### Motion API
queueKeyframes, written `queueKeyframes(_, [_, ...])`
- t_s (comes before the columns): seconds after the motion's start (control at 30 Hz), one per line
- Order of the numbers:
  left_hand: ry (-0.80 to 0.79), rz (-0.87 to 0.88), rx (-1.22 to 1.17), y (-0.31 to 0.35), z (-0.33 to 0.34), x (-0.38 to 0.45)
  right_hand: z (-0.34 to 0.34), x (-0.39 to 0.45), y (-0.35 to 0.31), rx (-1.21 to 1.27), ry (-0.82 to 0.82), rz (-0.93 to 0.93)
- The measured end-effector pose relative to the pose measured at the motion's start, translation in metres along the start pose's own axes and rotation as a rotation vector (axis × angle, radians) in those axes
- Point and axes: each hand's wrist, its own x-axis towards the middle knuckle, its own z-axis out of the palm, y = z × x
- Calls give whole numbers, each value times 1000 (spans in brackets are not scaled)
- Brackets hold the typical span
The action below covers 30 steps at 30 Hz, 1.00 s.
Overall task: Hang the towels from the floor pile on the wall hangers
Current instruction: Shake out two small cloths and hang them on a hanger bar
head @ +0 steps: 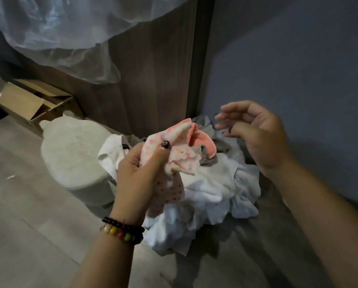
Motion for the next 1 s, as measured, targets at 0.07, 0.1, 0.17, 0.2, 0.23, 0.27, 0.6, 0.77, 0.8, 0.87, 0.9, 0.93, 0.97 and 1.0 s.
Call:
queueKeyframes(0.07, [128, -60, -97, 1, -8, 8, 19, 13, 42, -353, 198, -59])
queueKeyframes(0.1, [139, -120, -158, -2, -14, 13, 29, 17, 67, -624, 140, -24])
queueKeyframes(0.17, [122, -276, -328, -13, -25, 19, 38, 22, 119, -1028, -100, 157])
queueKeyframes(0.2, [124, -361, -457, -17, -29, 20, 39, 25, 137, -1126, -140, 193])
queueKeyframes(0.23, [131, -435, -561, -21, -31, 20, 39, 28, 148, -1175, -132, 179])
queueKeyframes(0.27, [139, -484, -589, -25, -32, 19, 39, 32, 153, -1182, -81, 119])
queueKeyframes(0.6, [210, 76, 214, -30, 8, 26, 17, 15, 43, -290, 408, -171])
queueKeyframes(0.77, [-214, 461, 482, -39, 58, 25, -3, -9, -8, -101, 202, -124])
queueKeyframes(0.8, [-214, 462, 459, -42, 67, 26, -7, -13, -12, -82, 168, -113])
queueKeyframes(0.87, [-184, 374, 330, -41, 83, 25, -16, -18, -13, -72, 167, -83])
queueKeyframes(0.9, [-139, 304, 259, -43, 87, 26, -22, -18, -9, -48, 197, -51])
queueKeyframes(0.93, [-67, 226, 186, -43, 90, 28, -29, -17, -1, -6, 241, -1])
queueKeyframes(0.97, [23, 143, 131, -44, 89, 31, -37, -16, 8, 27, 296, 60])
queueKeyframes(1.0, [104, 62, 94, -46, 85, 35, -44, -14, 22, 31, 358, 119])
